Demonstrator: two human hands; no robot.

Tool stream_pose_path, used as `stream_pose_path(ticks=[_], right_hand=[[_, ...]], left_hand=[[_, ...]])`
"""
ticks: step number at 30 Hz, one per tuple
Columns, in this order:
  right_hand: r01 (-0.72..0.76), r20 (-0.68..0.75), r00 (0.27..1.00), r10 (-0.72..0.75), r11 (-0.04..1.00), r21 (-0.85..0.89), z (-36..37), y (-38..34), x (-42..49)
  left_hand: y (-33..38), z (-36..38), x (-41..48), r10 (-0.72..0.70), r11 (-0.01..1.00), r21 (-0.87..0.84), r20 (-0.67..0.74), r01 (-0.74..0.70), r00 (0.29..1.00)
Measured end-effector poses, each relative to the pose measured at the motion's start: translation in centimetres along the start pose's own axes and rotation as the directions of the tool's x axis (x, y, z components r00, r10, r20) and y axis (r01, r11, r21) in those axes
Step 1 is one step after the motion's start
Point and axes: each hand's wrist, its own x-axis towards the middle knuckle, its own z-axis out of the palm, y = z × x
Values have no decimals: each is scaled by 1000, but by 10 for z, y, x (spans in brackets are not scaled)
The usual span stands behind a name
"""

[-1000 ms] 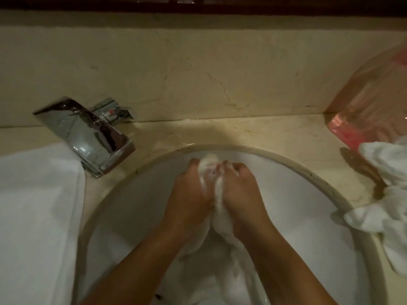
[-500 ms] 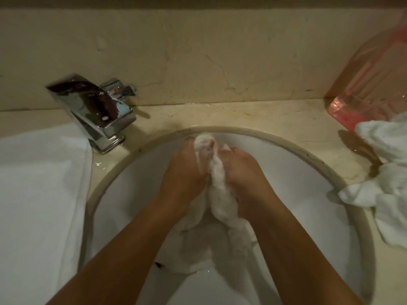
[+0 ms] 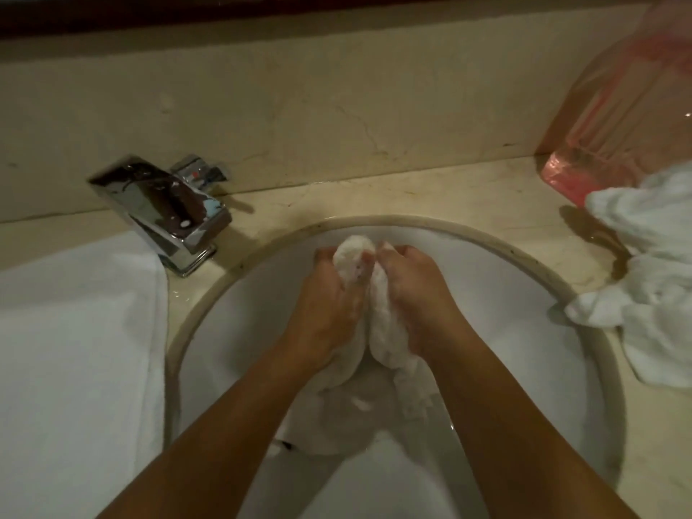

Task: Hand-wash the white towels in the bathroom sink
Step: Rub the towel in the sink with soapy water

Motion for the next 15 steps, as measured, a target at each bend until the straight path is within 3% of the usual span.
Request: stream_pose_path(ticks=[4, 8, 12, 15], right_hand=[[17, -104, 995, -9, 997, 78, 1, 2, 2], [100, -186, 974, -128, 983, -153, 5, 18, 3], [75, -168, 971, -171, 883, -463, -1, 34, 6], [78, -314, 920, -234, 895, -439, -3, 32, 8]], left_hand=[[12, -13, 17, -246, 967, -19, 214, 256, 945], [-4, -8, 30, -10, 999, -29, 115, 14, 993], [5, -19, 42, 65, 992, -108, 30, -61, 997], [8, -18, 37, 153, 981, -129, 56, -145, 987]])
